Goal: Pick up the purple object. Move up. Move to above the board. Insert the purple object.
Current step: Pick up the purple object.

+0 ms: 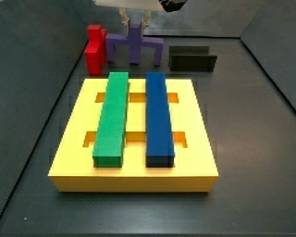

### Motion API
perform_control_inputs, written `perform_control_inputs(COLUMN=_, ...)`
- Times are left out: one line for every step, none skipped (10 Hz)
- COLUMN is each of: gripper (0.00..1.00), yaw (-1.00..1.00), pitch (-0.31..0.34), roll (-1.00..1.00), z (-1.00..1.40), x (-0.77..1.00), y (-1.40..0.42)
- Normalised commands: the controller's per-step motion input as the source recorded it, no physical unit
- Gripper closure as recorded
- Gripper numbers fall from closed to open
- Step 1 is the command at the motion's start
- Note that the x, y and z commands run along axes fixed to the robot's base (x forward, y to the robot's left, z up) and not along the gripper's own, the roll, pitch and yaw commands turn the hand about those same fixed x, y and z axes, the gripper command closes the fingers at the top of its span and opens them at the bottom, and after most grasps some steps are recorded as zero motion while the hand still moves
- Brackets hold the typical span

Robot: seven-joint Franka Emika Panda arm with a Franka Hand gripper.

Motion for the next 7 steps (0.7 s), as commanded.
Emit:
perform_control_inputs(gripper=1.00, yaw=0.00, pitch=0.000, roll=0.00, z=0.00, x=0.00, y=0.00)
perform_control_inputs(gripper=1.00, yaw=0.00, pitch=0.000, roll=0.00, z=0.00, x=0.00, y=0.00)
perform_control_inputs(gripper=1.00, yaw=0.00, pitch=0.000, roll=0.00, z=0.00, x=0.00, y=0.00)
perform_control_inputs(gripper=1.00, yaw=0.00, pitch=0.000, roll=0.00, z=0.00, x=0.00, y=0.00)
perform_control_inputs(gripper=1.00, yaw=0.00, pitch=0.000, roll=0.00, z=0.00, x=0.00, y=0.00)
perform_control_inputs(gripper=1.00, yaw=0.00, pitch=0.000, roll=0.00, z=0.00, x=0.00, y=0.00)
perform_control_inputs(gripper=1.00, yaw=0.00, pitch=0.000, roll=0.00, z=0.00, x=0.00, y=0.00)
